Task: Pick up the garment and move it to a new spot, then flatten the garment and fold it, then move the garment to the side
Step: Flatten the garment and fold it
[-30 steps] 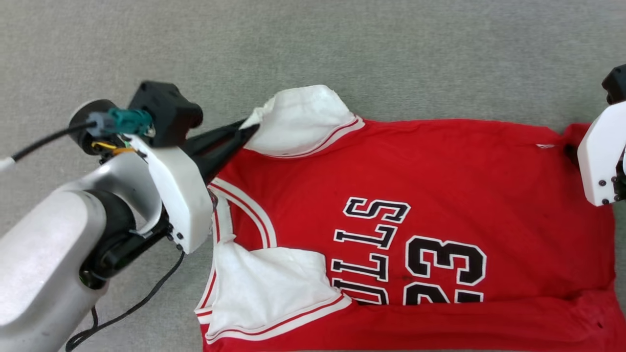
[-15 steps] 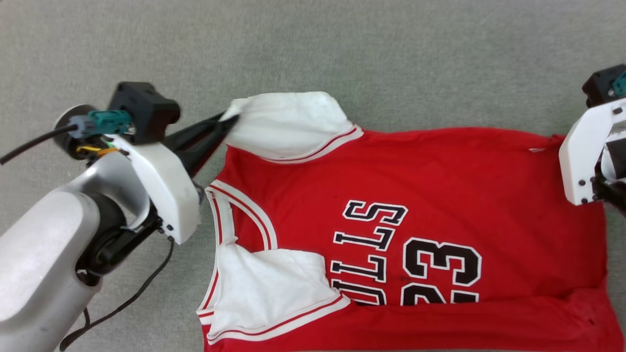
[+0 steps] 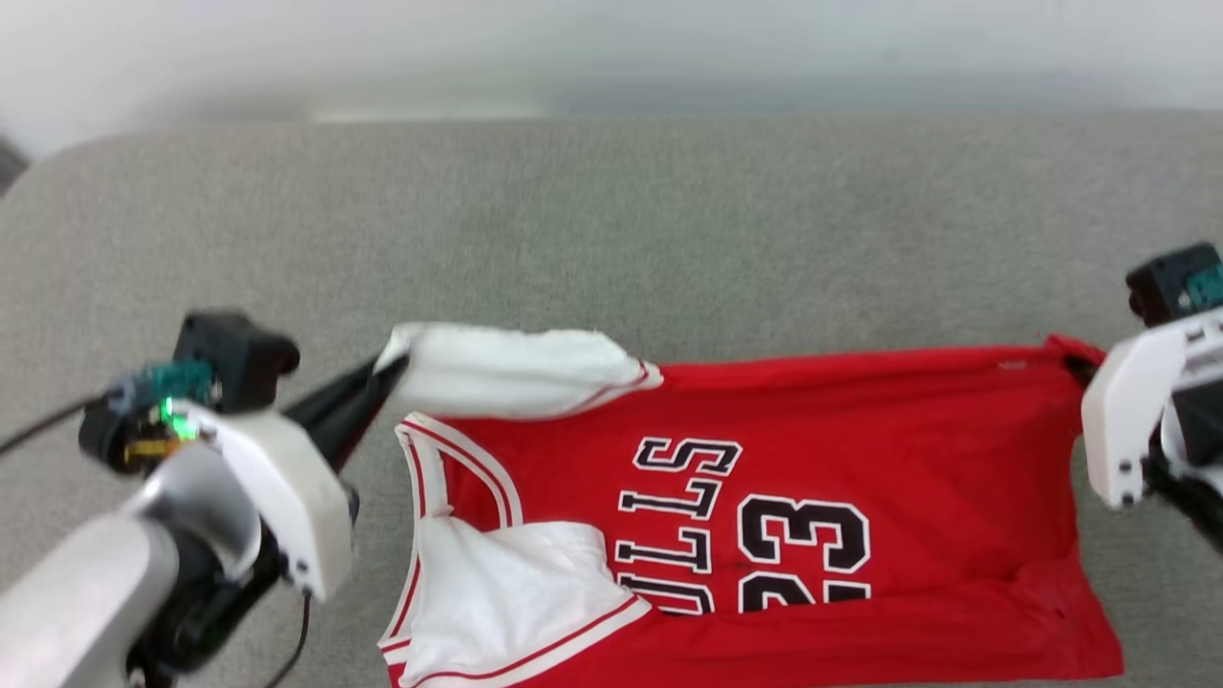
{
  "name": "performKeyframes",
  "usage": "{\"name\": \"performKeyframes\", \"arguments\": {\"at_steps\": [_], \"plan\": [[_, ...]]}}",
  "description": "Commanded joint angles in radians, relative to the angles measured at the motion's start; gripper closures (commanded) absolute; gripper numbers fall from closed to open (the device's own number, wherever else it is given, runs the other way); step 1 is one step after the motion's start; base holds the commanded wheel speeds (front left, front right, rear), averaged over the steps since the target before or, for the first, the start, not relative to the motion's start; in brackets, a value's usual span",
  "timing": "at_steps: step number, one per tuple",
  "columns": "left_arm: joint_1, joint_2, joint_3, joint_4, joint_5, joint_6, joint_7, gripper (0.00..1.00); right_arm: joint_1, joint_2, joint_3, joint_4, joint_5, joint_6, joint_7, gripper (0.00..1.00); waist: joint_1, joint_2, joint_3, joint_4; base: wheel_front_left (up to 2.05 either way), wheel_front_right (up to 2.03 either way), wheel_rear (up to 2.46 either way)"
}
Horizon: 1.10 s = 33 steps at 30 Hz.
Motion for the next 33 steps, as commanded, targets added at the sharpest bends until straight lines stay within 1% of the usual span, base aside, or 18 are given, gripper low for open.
{"name": "performKeyframes", "arguments": {"at_steps": [1, 2, 3, 4, 7, 10, 12, 16, 18, 20, 24, 27, 31, 32, 33], "plan": [[0.050, 0.010, 0.000, -0.016, -0.011, 0.017, -0.013, 1.00, 0.056, -0.003, 0.001, -0.025, 0.012, -0.001, -0.014, 1.00, 0.0001, 0.0000, -0.042, -0.013, 0.00, 0.00, 0.00], [0.050, 0.010, 0.000, -0.016, -0.011, 0.017, -0.013, 1.00, 0.056, -0.003, 0.001, -0.025, 0.012, -0.001, -0.014, 1.00, 0.0001, 0.0000, -0.042, -0.013, 0.00, 0.00, 0.00], [0.108, 0.025, -0.002, -0.035, -0.017, 0.036, -0.026, 1.00, 0.109, -0.006, -0.013, -0.064, 0.025, -0.001, -0.028, 1.00, 0.0001, 0.0000, -0.060, -0.015, 0.00, 0.00, 0.00], [0.108, 0.025, -0.002, -0.035, -0.017, 0.036, -0.026, 1.00, 0.109, -0.006, -0.013, -0.064, 0.025, -0.001, -0.028, 1.00, 0.0001, 0.0000, -0.060, -0.015, 0.00, 0.00, 0.00], [0.196, 0.036, -0.008, -0.055, -0.034, 0.064, -0.047, 1.00, 0.196, -0.003, -0.022, -0.121, 0.036, -0.001, -0.035, 1.00, 0.0001, 0.0000, -0.077, -0.019, 0.00, 0.00, 0.00], [0.276, 0.044, -0.025, -0.064, -0.047, 0.079, -0.062, 1.00, 0.277, -0.003, -0.023, -0.173, 0.045, -0.001, -0.027, 1.00, 0.0001, 0.0000, -0.084, -0.022, 0.00, 0.00, 0.00], [0.320, 0.050, -0.046, -0.058, -0.049, 0.078, -0.063, 1.00, 0.319, -0.010, -0.022, -0.197, 0.046, -0.001, -0.018, 1.00, 0.0001, 0.0000, -0.086, -0.023, 0.00, 0.00, 0.00], [0.361, 0.050, -0.092, -0.020, -0.029, 0.063, -0.052, 1.00, 0.380, -0.031, -0.015, -0.217, 0.024, -0.001, 0.001, 1.00, 0.0001, 0.0000, -0.081, -0.022, 0.00, 0.00, 0.00], [0.364, 0.042, -0.111, 0.011, -0.017, 0.054, -0.050, 1.00, 0.395, -0.037, -0.008, -0.221, 0.024, -0.001, 0.008, 1.00, 0.0001, 0.0000, -0.076, -0.021, 0.00, 0.00, 0.00], [0.357, 0.023, -0.129, 0.043, -0.011, 0.041, -0.053, 1.00, 0.403, -0.048, 0.003, -0.223, 0.020, -0.001, 0.013, 1.00, 0.0001, 0.0000, -0.069, -0.020, 0.00, 0.00, 0.00], [0.325, -0.003, -0.165, 0.114, 0.036, 0.017, -0.061, 1.00, 0.406, -0.063, 0.038, -0.215, 0.014, -0.001, 0.025, 1.00, 0.0001, 0.0000, -0.052, -0.020, 0.00, 0.00, 0.00], [0.303, -0.027, -0.190, 0.161, 0.072, -0.006, -0.072, 1.00, 0.401, -0.076, 0.058, -0.199, 0.018, -0.001, 0.019, 1.00, 0.0001, 0.0000, -0.040, -0.017, 0.00, 0.00, 0.00], [0.273, -0.063, -0.227, 0.221, 0.116, -0.025, -0.076, 1.00, 0.396, -0.084, 0.074, -0.164, 0.029, -0.001, 0.009, 1.00, 0.0001, 0.0000, -0.033, -0.010, 0.00, 0.00, 0.00], [0.267, -0.072, -0.234, 0.236, 0.119, -0.029, -0.075, 0.78, 0.397, -0.079, 0.072, -0.156, 0.036, -0.001, 0.009, 0.86, 0.0001, 0.0000, -0.035, -0.009, 0.00, 0.00, 0.00], [0.262, -0.081, -0.239, 0.247, 0.123, -0.032, -0.076, 0.23, 0.397, -0.068, 0.068, -0.154, 0.048, -0.001, 0.004, 0.00, 0.0001, 0.0000, -0.038, -0.008, 0.00, 0.00, 0.00]]}}
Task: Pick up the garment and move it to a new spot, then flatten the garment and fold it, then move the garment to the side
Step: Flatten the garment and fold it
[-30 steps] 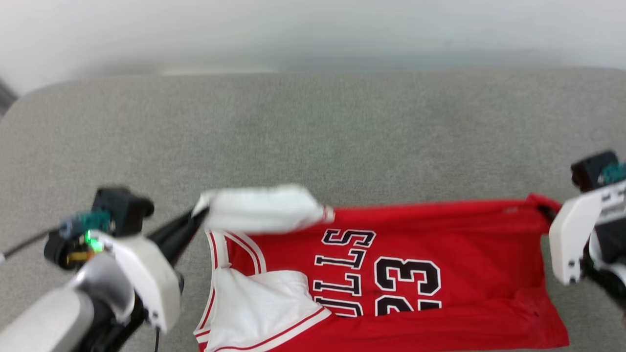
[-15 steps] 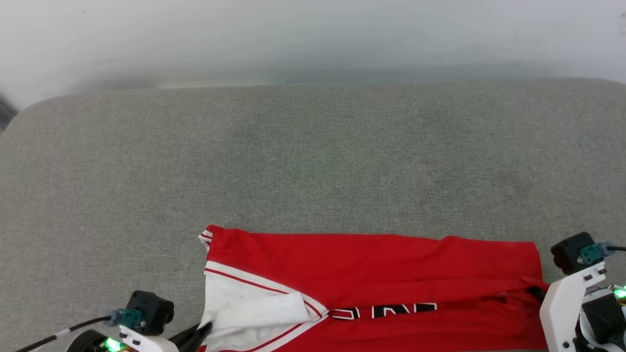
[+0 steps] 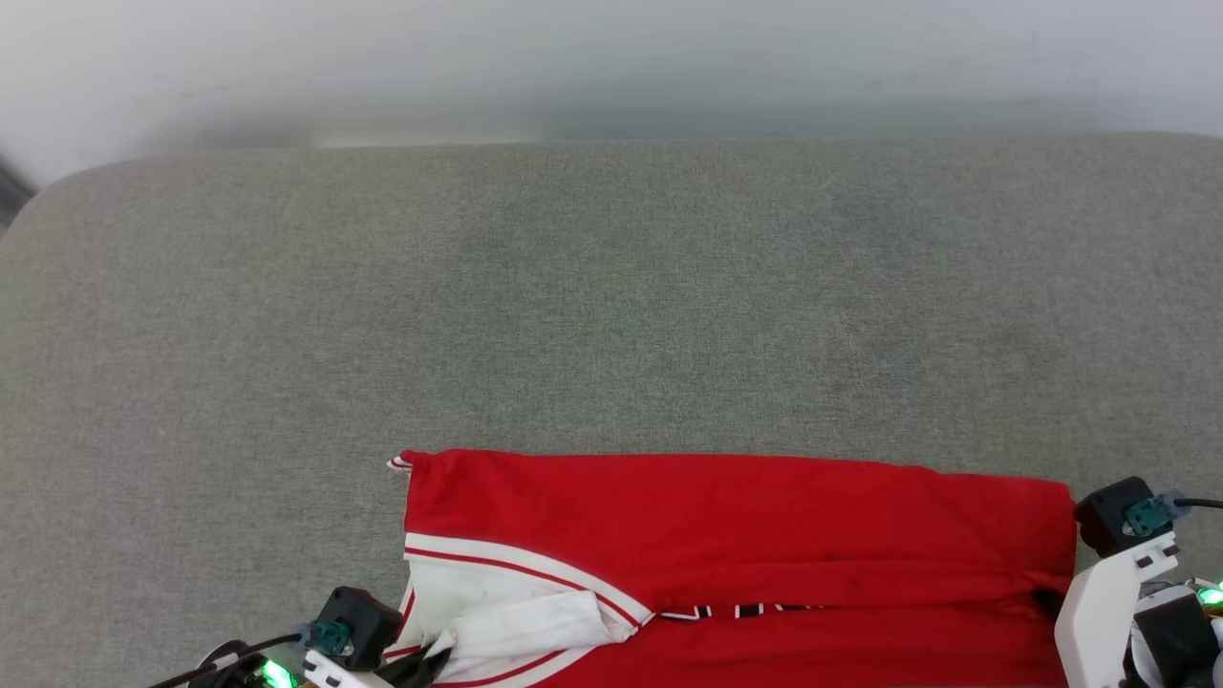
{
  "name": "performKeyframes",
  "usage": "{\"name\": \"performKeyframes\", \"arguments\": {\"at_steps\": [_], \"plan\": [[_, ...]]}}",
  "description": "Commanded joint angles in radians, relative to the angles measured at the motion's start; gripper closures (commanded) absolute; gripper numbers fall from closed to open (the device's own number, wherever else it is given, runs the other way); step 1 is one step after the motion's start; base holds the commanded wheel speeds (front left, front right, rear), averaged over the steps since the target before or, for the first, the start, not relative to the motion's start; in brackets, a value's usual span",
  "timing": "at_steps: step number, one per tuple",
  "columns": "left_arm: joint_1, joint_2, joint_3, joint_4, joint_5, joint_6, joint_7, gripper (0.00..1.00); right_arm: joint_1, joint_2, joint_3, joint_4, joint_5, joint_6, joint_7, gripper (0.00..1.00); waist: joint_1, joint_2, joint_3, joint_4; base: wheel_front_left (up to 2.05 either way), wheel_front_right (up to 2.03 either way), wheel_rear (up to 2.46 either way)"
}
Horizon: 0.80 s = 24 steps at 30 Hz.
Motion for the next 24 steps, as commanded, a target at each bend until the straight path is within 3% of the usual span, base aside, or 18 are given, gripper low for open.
{"name": "performKeyframes", "arguments": {"at_steps": [1, 8, 13, 19, 24], "plan": [[-0.008, -0.010, -0.006, 0.012, 0.002, -0.002, -0.001, 0.00, 0.008, 0.013, 0.005, 0.008, 0.008, -0.001, 0.001, 0.00, 0.0001, -0.0001, -0.006, 0.001, 0.00, 0.00, 0.00], [-0.005, -0.016, 0.011, 0.042, 0.021, 0.017, -0.064, 0.00, -0.024, 0.012, -0.016, -0.031, 0.036, -0.001, -0.012, 0.00, 0.0001, -0.0001, -0.059, -0.004, 0.00, 0.00, 0.00], [0.006, -0.020, 0.080, -0.019, 0.013, 0.089, -0.163, 0.00, 0.001, 0.051, -0.108, -0.069, 0.067, -0.001, -0.002, 0.00, 0.0001, -0.0001, -0.113, -0.005, 0.00, 0.00, 0.00], [0.057, -0.037, 0.218, -0.092, -0.052, 0.185, -0.323, 0.00, 0.054, 0.149, -0.274, -0.126, 0.077, -0.001, 0.039, 0.00, 0.0001, -0.0001, -0.140, -0.002, 0.00, 0.00, 0.00], [0.115, -0.068, 0.329, -0.136, -0.073, 0.227, -0.410, 0.00, 0.102, 0.260, -0.405, -0.146, 0.035, -0.001, 0.061, 0.00, 0.0001, -0.0001, -0.136, 0.009, 0.00, 0.00, 0.00]]}}
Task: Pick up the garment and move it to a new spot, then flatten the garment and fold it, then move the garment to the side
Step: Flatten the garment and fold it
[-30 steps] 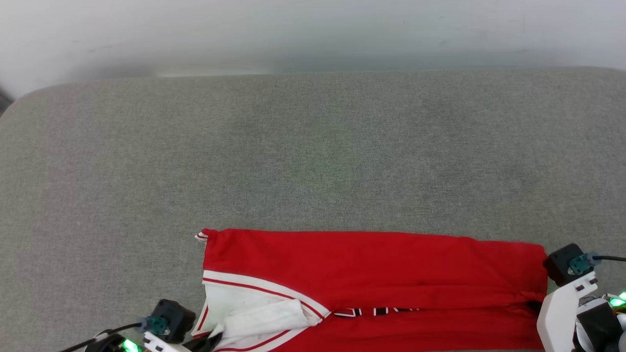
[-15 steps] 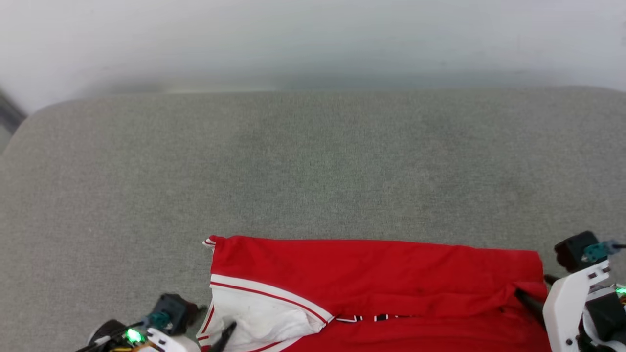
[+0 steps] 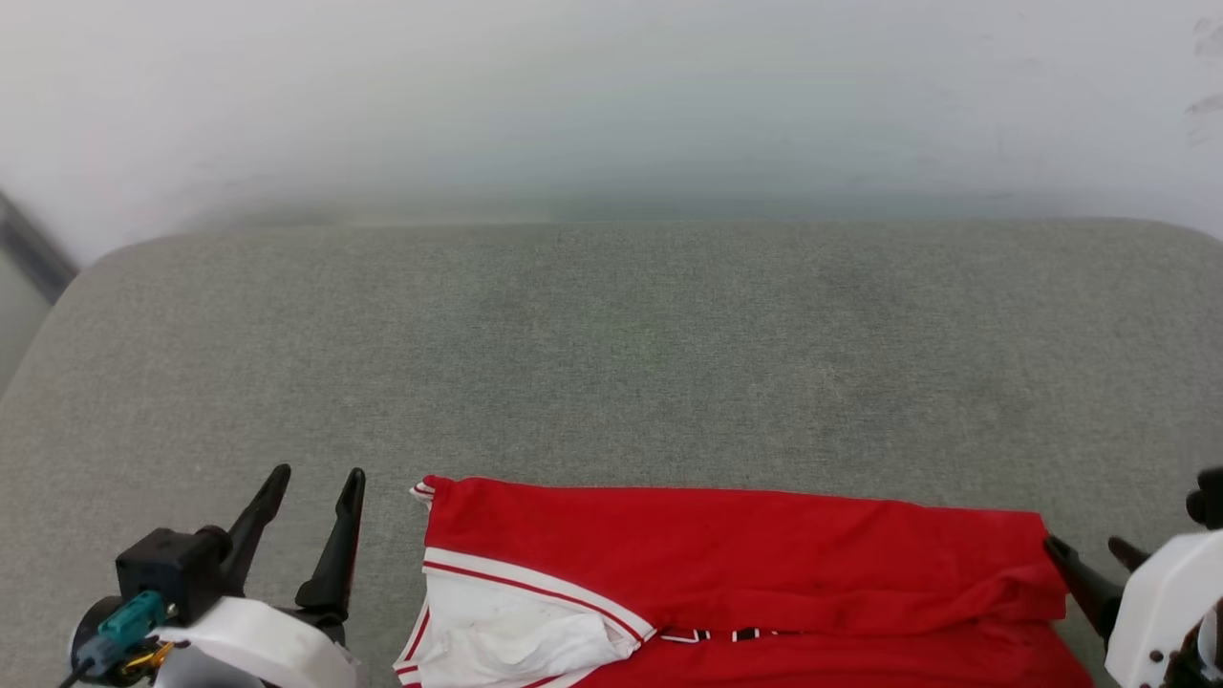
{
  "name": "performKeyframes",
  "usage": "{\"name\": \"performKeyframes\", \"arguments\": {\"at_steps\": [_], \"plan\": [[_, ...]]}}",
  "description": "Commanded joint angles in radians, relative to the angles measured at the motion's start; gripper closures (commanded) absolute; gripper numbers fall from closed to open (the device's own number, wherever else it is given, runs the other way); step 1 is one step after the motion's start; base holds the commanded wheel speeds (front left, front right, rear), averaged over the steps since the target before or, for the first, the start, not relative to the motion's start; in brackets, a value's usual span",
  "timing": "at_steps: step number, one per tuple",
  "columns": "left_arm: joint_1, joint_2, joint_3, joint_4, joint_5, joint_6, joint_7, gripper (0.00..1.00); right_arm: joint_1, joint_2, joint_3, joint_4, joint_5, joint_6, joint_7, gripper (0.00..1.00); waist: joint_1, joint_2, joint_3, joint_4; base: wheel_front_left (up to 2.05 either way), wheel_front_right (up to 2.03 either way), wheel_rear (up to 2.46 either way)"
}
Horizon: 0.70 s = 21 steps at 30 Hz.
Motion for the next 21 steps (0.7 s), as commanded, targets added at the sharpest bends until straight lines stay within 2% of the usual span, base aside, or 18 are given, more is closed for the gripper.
{"name": "performKeyframes", "arguments": {"at_steps": [1, 5, 10, 14, 17, 21], "plan": [[0.020, 0.005, 0.012, -0.006, 0.035, 0.007, -0.009, 0.00, 0.023, 0.024, -0.022, -0.005, -0.009, 0.000, 0.003, 0.00, 0.0001, 0.0000, 0.003, 0.006, 0.00, 0.00, 0.00], [0.049, -0.059, 0.112, -0.052, 0.113, 0.014, -0.016, 0.00, 0.057, 0.102, -0.099, -0.001, -0.041, -0.001, -0.001, 0.00, 0.0001, 0.0000, 0.016, 0.019, 0.00, 0.00, 0.00], [0.106, -0.167, 0.258, -0.111, 0.264, -0.026, -0.015, 0.00, 0.066, 0.183, -0.177, 0.042, -0.089, 0.000, -0.035, 0.00, 0.0001, 0.0000, 0.038, 0.036, 0.00, 0.00, 0.00], [0.143, -0.252, 0.364, -0.144, 0.366, -0.100, -0.015, 0.00, 0.062, 0.219, -0.204, 0.089, -0.100, 0.000, -0.060, 0.00, 0.0001, 0.0000, 0.059, 0.051, 0.00, 0.00, 0.00], [0.150, -0.277, 0.389, -0.141, 0.466, -0.156, -0.015, 0.00, 0.047, 0.234, -0.215, 0.133, -0.099, 0.000, -0.078, 0.00, 0.0001, 0.0000, 0.076, 0.060, 0.00, 0.00, 0.00], [0.141, -0.331, 0.420, -0.126, 0.522, -0.210, -0.015, 0.00, 0.030, 0.252, -0.209, 0.197, -0.092, 0.000, -0.097, 0.00, 0.0001, 0.0000, 0.096, 0.072, 0.00, 0.00, 0.00]]}}
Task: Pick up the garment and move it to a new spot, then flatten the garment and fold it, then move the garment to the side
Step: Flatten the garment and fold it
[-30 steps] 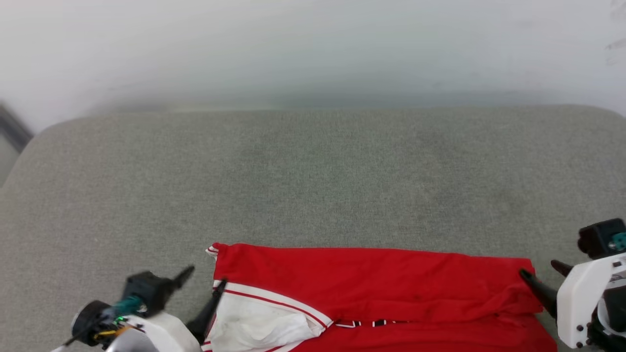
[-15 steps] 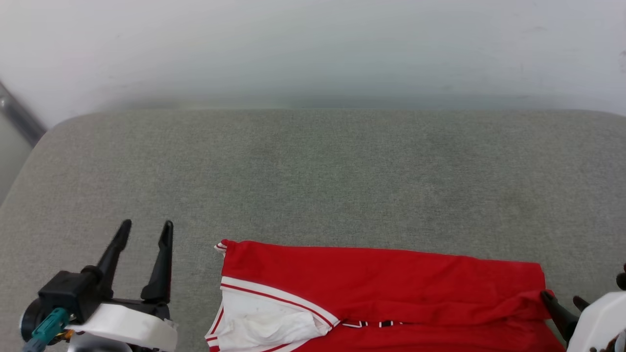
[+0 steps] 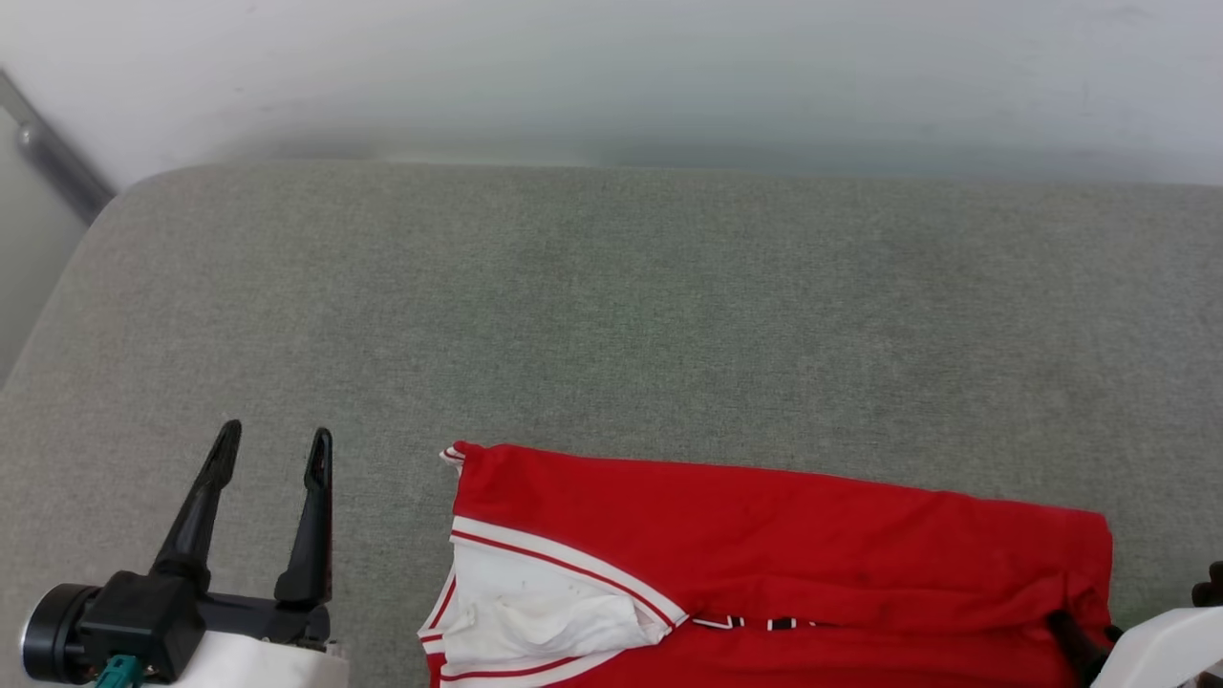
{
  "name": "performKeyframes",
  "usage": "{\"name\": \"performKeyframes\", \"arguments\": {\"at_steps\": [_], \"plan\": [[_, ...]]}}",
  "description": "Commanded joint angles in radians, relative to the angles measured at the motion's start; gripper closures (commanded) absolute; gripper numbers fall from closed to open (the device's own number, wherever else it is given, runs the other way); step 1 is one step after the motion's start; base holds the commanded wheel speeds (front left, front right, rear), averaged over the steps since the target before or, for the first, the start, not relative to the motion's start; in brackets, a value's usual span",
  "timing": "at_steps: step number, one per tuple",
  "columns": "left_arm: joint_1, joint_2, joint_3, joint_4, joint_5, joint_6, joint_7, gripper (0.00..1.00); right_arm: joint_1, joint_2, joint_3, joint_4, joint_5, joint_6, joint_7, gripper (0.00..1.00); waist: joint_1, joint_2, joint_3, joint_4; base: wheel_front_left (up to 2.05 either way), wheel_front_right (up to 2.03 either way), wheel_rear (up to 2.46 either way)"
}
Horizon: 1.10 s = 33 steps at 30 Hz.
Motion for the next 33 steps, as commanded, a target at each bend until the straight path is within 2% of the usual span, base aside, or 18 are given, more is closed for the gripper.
{"name": "performKeyframes", "arguments": {"at_steps": [1, 12, 13, 14, 15, 16, 23, 27, 33], "plan": [[-0.009, -0.016, 0.014, 0.007, 0.015, -0.015, -0.002, 0.00, -0.010, 0.015, 0.014, 0.031, 0.007, 0.000, -0.004, 0.00, 0.0000, 0.0000, 0.010, 0.009, 0.00, 0.00, 0.00], [-0.019, -0.091, 0.073, 0.048, 0.086, -0.106, -0.002, 0.00, 0.003, 0.051, 0.142, 0.147, 0.059, 0.006, -0.039, 0.00, 0.0000, 0.0000, 0.012, 0.018, 0.00, 0.00, 0.00], [-0.018, -0.097, 0.078, 0.050, 0.089, -0.110, -0.002, 0.00, 0.006, 0.054, 0.157, 0.152, 0.065, 0.006, -0.043, 0.13, 0.0000, 0.0000, 0.010, 0.017, 0.00, 0.00, 0.00], [-0.016, -0.102, 0.081, 0.053, 0.094, -0.116, -0.002, 0.00, 0.006, 0.055, 0.170, 0.157, 0.069, 0.006, -0.053, 0.57, 0.0000, 0.0000, 0.007, 0.016, 0.00, 0.00, 0.00], [-0.013, -0.107, 0.085, 0.055, 0.097, -0.120, -0.002, 0.00, 0.004, 0.053, 0.182, 0.155, 0.069, 0.006, -0.068, 0.82, 0.0000, 0.0000, 0.004, 0.014, 0.00, 0.00, 0.00], [-0.010, -0.111, 0.090, 0.057, 0.100, -0.123, -0.002, 0.00, -0.001, 0.042, 0.192, 0.151, 0.062, 0.007, -0.094, 1.00, 0.0000, 0.0000, -0.001, 0.012, 0.00, 0.00, 0.00], [0.010, -0.134, 0.115, 0.060, 0.116, -0.140, -0.002, 0.00, -0.024, -0.035, 0.174, 0.160, 0.049, 0.000, -0.201, 1.00, 0.0000, 0.0000, -0.037, -0.007, 0.00, 0.00, 0.00], [0.019, -0.146, 0.123, 0.049, 0.110, -0.149, -0.002, 0.00, -0.044, -0.072, 0.119, 0.151, 0.040, -0.001, -0.245, 1.00, 0.0000, 0.0000, -0.045, -0.015, 0.00, 0.00, 0.00], [0.026, -0.158, 0.125, 0.047, 0.122, -0.155, -0.002, 0.00, -0.056, -0.128, 0.020, 0.150, -0.007, -0.001, -0.252, 1.00, 0.0000, 0.0000, -0.050, -0.024, 0.00, 0.00, 0.00]]}}
